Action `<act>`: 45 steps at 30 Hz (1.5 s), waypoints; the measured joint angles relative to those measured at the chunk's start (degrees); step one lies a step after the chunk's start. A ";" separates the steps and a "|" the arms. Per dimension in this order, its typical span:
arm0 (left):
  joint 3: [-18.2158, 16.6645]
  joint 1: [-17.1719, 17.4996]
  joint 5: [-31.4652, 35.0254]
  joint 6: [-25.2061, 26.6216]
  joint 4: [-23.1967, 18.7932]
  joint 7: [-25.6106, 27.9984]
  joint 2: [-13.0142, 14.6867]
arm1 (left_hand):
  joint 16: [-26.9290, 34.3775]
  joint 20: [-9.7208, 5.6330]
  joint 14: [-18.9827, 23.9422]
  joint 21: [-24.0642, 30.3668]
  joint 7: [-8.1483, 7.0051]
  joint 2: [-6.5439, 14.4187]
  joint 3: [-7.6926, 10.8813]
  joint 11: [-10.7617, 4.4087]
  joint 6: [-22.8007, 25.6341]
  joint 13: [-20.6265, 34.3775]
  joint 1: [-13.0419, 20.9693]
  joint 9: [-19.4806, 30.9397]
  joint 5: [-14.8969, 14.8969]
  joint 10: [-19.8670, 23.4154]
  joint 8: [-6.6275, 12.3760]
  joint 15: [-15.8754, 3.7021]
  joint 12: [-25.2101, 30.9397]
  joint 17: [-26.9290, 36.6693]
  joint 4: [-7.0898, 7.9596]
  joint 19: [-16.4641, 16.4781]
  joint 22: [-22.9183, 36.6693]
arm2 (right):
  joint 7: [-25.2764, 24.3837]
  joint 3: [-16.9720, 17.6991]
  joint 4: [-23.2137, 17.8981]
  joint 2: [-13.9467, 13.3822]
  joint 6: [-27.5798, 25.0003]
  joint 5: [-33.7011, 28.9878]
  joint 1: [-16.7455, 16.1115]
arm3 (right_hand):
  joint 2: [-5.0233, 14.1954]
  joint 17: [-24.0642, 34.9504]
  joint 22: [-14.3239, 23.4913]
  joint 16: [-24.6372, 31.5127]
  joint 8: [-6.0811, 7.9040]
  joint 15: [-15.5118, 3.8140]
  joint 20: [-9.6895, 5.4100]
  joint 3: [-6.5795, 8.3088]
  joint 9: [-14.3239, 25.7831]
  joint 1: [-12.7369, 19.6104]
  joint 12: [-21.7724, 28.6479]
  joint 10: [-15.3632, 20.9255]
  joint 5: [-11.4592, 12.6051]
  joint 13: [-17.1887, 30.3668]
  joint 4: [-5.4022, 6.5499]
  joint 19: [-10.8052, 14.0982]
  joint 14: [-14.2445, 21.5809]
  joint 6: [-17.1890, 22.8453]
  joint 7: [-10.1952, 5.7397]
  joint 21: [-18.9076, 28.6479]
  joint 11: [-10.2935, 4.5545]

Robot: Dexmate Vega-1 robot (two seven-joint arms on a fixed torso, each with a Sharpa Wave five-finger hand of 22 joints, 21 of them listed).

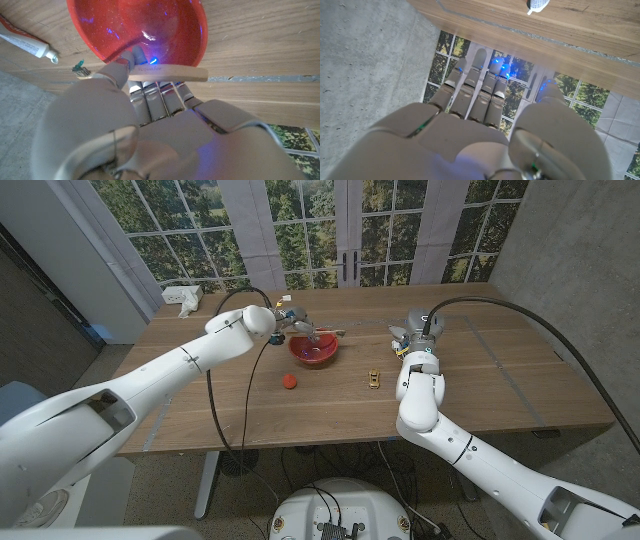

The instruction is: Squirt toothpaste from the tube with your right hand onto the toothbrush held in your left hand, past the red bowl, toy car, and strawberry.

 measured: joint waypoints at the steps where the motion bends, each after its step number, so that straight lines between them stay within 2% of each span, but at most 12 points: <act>1: 0.38 -0.23 0.68 0.40 -0.15 -0.22 0.00 | 0.00 0.17 0.00 -0.32 0.00 -0.02 -0.26 -0.18 0.00 -0.26 0.02 -0.12 0.00 -0.18 -0.01 0.00 -0.12 -0.25 -0.05 -0.17 -0.01 | -0.01 -0.02 0.00 -0.02 -0.01 0.02 0.02 | 0.00 -0.13 0.00 0.00 0.00 -0.08 0.00 0.00 0.00 0.00 0.00 0.00 0.00 0.00 0.00 0.00 0.08 0.00 0.00 0.00 0.00; 5: 1.43 -0.81 2.75 1.35 -0.58 -0.68 -0.01 | 0.00 0.26 -0.51 -2.41 0.44 -0.78 -2.21 -1.78 -1.25 -2.01 1.51 -1.18 0.00 -1.40 -0.64 -0.11 -1.61 -1.89 -0.01 -0.30 0.00 | -0.34 -0.30 0.01 -0.32 -0.15 0.54 0.28 | 0.00 -0.22 0.00 0.00 0.00 -0.08 0.00 0.00 0.00 0.00 0.00 0.00 0.00 0.00 0.00 0.00 0.08 0.00 0.00 0.00 0.00; 6: 1.71 -0.96 2.75 1.35 -0.69 -0.68 -0.01 | 0.00 0.20 -0.93 -3.12 0.30 -1.00 -2.93 -2.77 -1.82 -2.57 1.59 -1.50 0.00 -1.34 -0.66 -0.14 -1.92 -2.36 0.18 -0.60 0.00 | -0.45 -0.36 0.01 -0.38 -0.17 0.69 0.32 | 0.00 -0.22 0.00 0.00 0.00 -0.08 0.00 0.00 0.00 0.00 0.00 0.00 0.00 0.00 0.00 0.00 0.08 0.00 0.00 0.00 0.00; 9: 2.39 -1.32 4.74 2.10 -0.93 -1.20 -0.05 | 0.00 0.28 -1.38 -4.95 0.21 -2.75 -5.15 -3.71 -3.57 -4.09 0.08 -2.57 0.01 -2.28 -0.82 -0.11 -2.34 -3.61 0.69 -0.68 0.00 | -0.71 -0.68 0.01 -0.72 -0.19 1.06 0.59 | 0.00 -0.22 0.00 0.00 0.00 -0.08 0.00 0.00 0.00 0.00 -0.40 0.00 0.00 0.00 0.00 0.00 0.08 0.00 0.00 0.00 0.00; 13: 3.09 -1.74 6.34 2.33 -1.08 -1.97 -0.11 | 0.00 0.30 -2.14 -7.37 0.18 -4.65 -7.70 -3.80 -5.43 -5.82 -1.82 -4.09 0.01 -2.37 -0.81 0.09 -2.51 -5.10 1.05 -1.09 0.01 | -1.11 -1.03 0.01 -1.14 -0.19 1.54 0.85 | 0.00 -0.22 0.00 0.00 0.00 0.04 0.00 0.00 0.00 0.00 -0.40 0.00 0.00 0.00 0.01 0.00 0.19 0.00 0.00 0.00 0.00; 18: 3.56 -2.13 7.84 2.34 -1.11 -2.86 -0.16 | 0.00 0.29 -3.66 -10.06 -0.69 -6.50 -10.22 -5.21 -7.75 -7.74 -3.67 -5.93 0.01 -3.85 -1.08 0.16 -2.94 -6.70 1.19 -1.49 0.00 | -1.61 -1.33 0.00 -1.57 -0.17 2.19 1.10 | 0.00 -0.22 -0.01 0.45 0.00 -0.18 0.00 0.00 0.00 0.00 -0.40 0.00 0.00 0.27 0.01 0.00 0.59 0.00 0.00 0.00 0.00; 25: 4.18 -2.54 9.83 2.33 -1.51 -3.90 -0.17 | -0.25 0.87 -5.88 -12.56 -0.52 -7.10 -11.47 -4.55 -11.24 -9.38 -3.80 -7.56 0.24 -7.82 -1.08 0.47 -3.16 -8.00 1.21 -2.09 0.00 | -2.40 -1.64 -0.17 -2.05 0.09 2.99 1.34 | 0.01 -0.22 -0.16 0.45 0.00 -0.28 0.00 0.00 0.00 -0.01 -0.40 0.42 0.00 0.27 0.01 0.00 1.12 0.00 0.00 0.00 -0.01; 32: 4.24 -2.48 11.21 2.31 -2.20 -4.45 -0.11 | -0.40 1.24 -8.58 -14.74 -2.87 -7.10 -12.22 -6.06 -14.21 -10.36 -3.80 -8.83 0.24 -13.85 -1.08 0.72 -3.15 -8.91 1.48 -1.97 0.14 | -3.05 -1.86 -0.37 -2.44 0.31 3.78 1.51 | 0.30 -0.21 -0.16 0.45 0.00 -0.28 -0.01 0.00 0.00 -0.30 -0.40 0.42 0.00 0.27 0.01 -0.01 1.11 0.00 0.00 0.00 -0.01; 37: 3.05 -1.27 11.21 2.31 -3.07 -4.45 0.18 | -0.40 1.93 -10.88 -16.41 -3.55 -6.91 -13.35 -6.49 -17.54 -10.66 -4.32 -9.57 0.24 -18.12 -1.08 0.82 -3.15 -9.30 1.86 -1.27 0.13 | -3.19 -1.86 -0.37 -2.44 0.35 4.00 1.51 | 0.30 -0.21 -0.16 0.45 0.00 -0.28 -0.01 -0.02 0.00 -0.30 -0.40 0.44 0.00 0.26 -0.01 -0.01 1.11 0.00 0.00 0.00 0.01; 41: 1.65 0.00 12.14 1.01 -3.88 -2.68 0.41 | -0.40 2.30 -13.52 -18.04 -3.85 -6.48 -14.36 -5.89 -21.23 -10.78 -6.27 -9.96 0.24 -22.67 -1.08 0.89 -3.25 -9.43 2.34 -0.90 0.13 | -3.20 -2.54 -0.58 -3.07 0.35 4.13 2.13 | 0.31 -0.21 -0.15 0.45 0.00 -0.27 -0.01 -0.25 0.00 -0.31 -0.40 0.63 0.00 0.26 -0.24 -0.01 1.09 0.00 0.00 0.00 0.20; 44: 0.71 0.92 12.14 1.01 -4.40 -2.68 0.58 | -0.40 2.67 -16.06 -19.59 -4.15 -6.32 -15.25 -4.45 -25.02 -10.92 -7.95 -10.22 0.24 -27.65 -1.08 1.00 -3.39 -9.57 2.60 -0.53 0.13 | -3.20 -2.54 -0.58 -3.07 0.35 4.25 2.13 | 0.86 -0.33 -0.08 0.12 0.00 0.05 -0.23 -0.25 0.00 -0.86 -1.18 0.15 0.00 0.19 -0.24 0.22 -0.52 -0.02 0.00 0.00 0.65; 45: 0.03 1.55 11.70 0.44 -4.74 -0.83 0.69 | -0.40 2.97 -17.04 -20.11 -4.12 -5.98 -15.57 -3.81 -26.37 -10.92 -8.57 -10.22 0.24 -29.54 -1.08 1.01 -3.39 -9.57 2.78 -0.23 0.13 | -3.21 -2.73 -0.59 -3.18 0.35 4.37 2.34 | 0.91 -0.56 -0.03 -0.41 -0.31 0.25 -0.23 -0.25 0.00 -0.91 -1.59 -0.70 -0.04 0.15 -0.24 0.21 -1.55 -0.58 0.12 0.00 0.80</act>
